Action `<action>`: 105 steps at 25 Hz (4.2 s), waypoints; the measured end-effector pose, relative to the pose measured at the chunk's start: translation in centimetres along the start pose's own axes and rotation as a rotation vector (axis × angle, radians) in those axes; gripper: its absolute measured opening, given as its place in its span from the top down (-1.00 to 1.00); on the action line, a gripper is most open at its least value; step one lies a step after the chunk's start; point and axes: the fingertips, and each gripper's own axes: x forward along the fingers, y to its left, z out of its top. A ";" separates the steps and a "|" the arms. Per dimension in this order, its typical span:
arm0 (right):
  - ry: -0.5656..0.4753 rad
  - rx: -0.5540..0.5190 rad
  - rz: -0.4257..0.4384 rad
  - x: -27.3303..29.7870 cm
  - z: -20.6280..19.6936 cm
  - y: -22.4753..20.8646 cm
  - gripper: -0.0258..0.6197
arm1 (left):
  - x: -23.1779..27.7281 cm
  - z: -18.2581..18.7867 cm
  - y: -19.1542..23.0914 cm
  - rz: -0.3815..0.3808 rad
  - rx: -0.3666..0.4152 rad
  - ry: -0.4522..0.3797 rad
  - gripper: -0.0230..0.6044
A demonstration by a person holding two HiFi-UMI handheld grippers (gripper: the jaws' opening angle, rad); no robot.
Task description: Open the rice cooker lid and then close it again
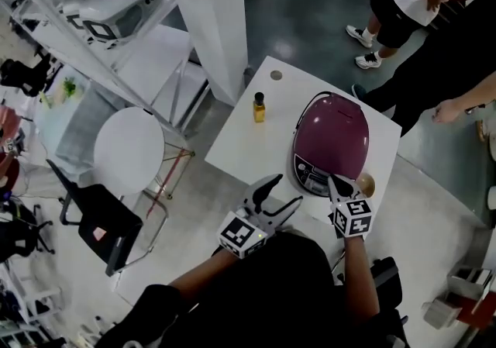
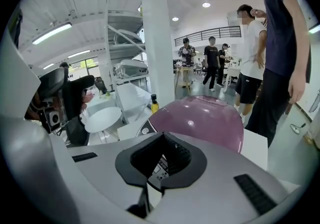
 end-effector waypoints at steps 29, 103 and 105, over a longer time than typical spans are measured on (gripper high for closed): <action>0.131 -0.117 -0.140 3.1 -2.6 -0.7 0.92 | 0.6 -0.2 3.2 -0.024 -0.019 0.015 0.09; -0.055 -0.026 0.056 3.0 -0.1 -2.7 0.92 | 27.2 17.2 11.5 -0.157 0.188 0.004 0.09; -0.062 -0.026 0.023 3.0 0.2 -3.4 0.92 | 28.3 17.6 11.9 -0.164 0.178 0.014 0.09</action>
